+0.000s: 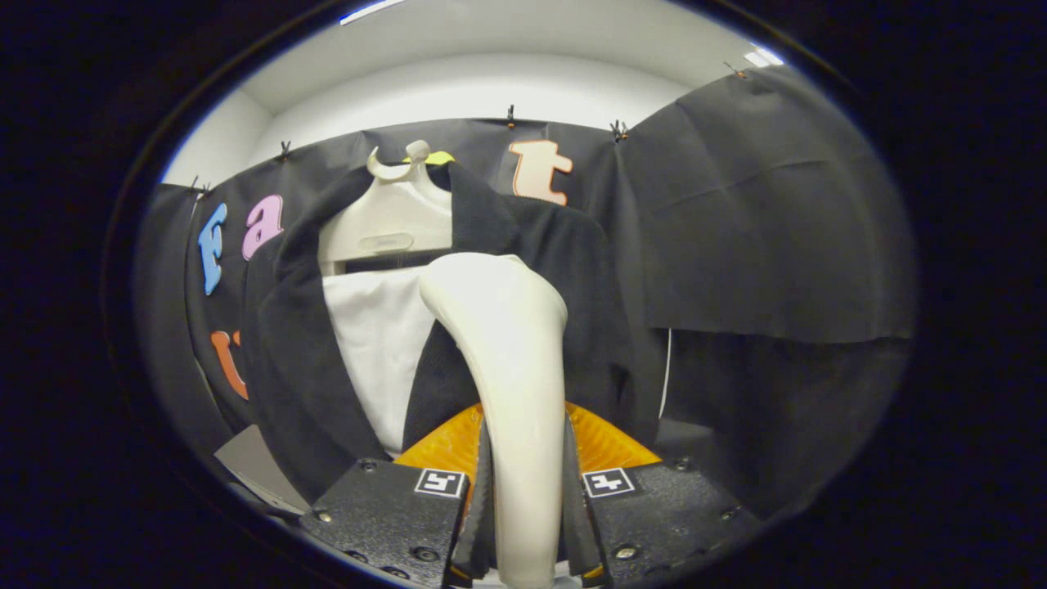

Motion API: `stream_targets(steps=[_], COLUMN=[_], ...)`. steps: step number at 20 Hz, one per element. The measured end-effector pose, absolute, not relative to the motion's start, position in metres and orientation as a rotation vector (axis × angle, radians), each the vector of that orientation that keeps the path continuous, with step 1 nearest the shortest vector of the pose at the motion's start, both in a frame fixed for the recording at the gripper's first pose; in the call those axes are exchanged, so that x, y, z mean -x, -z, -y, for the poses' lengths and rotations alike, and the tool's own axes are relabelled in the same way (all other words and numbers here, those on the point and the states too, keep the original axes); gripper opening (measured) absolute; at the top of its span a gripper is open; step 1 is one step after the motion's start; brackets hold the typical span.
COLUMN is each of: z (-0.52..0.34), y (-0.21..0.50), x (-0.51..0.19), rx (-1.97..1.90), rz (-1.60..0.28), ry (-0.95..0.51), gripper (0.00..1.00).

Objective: Iron the clothes twice with a garment steamer, once on the left side and once on the right side.

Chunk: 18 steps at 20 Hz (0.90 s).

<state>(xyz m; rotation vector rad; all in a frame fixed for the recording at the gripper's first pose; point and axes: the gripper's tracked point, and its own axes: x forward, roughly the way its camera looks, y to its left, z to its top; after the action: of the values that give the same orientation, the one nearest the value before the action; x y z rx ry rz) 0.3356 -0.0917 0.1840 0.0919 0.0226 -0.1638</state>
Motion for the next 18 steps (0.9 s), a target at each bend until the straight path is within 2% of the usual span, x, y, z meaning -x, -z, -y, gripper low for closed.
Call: stream_targets(steps=[18], z=[0.084], y=[-0.006], x=[-0.314], rx=[-0.025], rz=[-0.242], ry=[0.238], gripper=[0.39])
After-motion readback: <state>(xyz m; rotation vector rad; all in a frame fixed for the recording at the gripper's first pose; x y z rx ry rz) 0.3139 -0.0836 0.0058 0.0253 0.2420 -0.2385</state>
